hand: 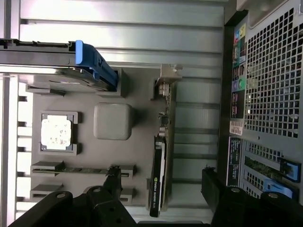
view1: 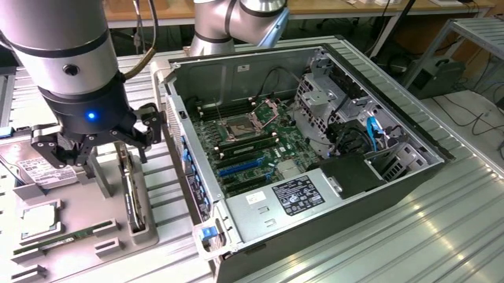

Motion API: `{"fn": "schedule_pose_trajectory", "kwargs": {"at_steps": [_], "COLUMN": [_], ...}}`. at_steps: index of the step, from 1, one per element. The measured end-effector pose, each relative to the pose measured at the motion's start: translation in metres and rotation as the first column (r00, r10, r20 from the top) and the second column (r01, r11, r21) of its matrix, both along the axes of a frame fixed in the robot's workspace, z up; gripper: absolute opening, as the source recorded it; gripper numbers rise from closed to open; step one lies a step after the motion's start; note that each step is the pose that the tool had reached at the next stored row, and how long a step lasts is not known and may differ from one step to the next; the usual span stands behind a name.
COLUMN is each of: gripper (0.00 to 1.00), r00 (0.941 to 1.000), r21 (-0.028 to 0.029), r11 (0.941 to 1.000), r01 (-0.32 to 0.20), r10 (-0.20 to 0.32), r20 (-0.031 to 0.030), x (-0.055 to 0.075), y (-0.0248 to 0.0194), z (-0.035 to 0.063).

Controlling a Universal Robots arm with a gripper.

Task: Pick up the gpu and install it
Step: 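Pick up the gpu and move the gpu toward the slot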

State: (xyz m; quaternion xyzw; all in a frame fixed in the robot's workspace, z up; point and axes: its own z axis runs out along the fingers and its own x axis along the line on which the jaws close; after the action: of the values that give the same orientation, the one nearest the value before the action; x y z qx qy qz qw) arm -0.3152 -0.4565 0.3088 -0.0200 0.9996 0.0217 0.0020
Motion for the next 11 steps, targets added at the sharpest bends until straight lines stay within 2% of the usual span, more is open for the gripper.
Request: {"fn": "schedule_pose_trajectory", "kwargs": {"at_steps": [4, 11], "gripper": [0.78, 0.78], "r00": [1.0000, 1.0000], "r21": [0.0000, 0.0000], "r11": [1.0000, 1.0000], "r01": [0.000, 0.000], "r10": [0.000, 0.000], "r20": [0.0015, 0.0022], "x": [0.000, 0.000], "y": [-0.0038, -0.0040], "z": [-0.0074, -0.0207]}}
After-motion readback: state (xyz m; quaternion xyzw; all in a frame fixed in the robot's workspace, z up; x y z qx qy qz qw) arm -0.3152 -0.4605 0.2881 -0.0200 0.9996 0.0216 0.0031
